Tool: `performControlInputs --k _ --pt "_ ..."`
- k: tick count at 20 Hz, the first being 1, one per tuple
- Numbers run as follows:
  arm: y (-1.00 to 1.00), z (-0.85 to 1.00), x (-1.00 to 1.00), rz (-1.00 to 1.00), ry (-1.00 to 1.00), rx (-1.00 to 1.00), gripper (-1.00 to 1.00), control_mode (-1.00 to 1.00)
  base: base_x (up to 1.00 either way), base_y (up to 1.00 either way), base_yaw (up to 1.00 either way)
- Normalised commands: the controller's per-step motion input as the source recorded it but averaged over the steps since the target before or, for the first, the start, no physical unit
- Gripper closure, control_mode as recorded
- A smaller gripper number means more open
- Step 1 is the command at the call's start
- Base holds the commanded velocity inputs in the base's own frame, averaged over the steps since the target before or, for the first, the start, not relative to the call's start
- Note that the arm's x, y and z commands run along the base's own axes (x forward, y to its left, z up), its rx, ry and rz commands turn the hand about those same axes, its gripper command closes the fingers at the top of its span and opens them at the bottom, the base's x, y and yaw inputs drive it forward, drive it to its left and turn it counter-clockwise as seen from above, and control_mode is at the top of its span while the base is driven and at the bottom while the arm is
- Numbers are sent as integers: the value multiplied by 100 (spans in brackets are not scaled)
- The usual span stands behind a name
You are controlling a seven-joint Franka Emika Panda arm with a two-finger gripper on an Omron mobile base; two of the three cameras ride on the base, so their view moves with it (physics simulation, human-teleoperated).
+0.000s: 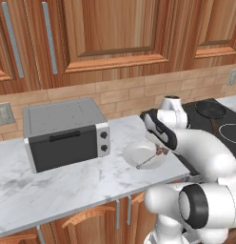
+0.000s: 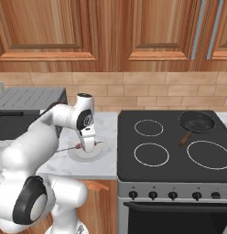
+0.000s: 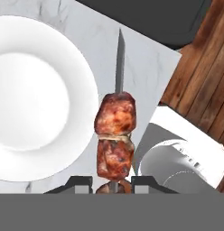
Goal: Place the cold items (potato and lemon) from the fridge in one tupperware on the dining counter. Place the warm items (hot dog and kebab skewer) in the stove area in another tupperware.
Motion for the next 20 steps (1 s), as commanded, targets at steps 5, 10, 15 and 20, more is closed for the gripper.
performControlInputs --k 5,10,15,20 --pt "0 87 -94 2 -8 -2 100 -100 0 0 0" --pt "3 88 -66 0 -13 -2 100 -100 0 0 0" --pt "1 73 -58 -5 -3 0 100 -100 0 0 0" --pt "0 21 -65 -16 7 0 100 -100 0 0 0"
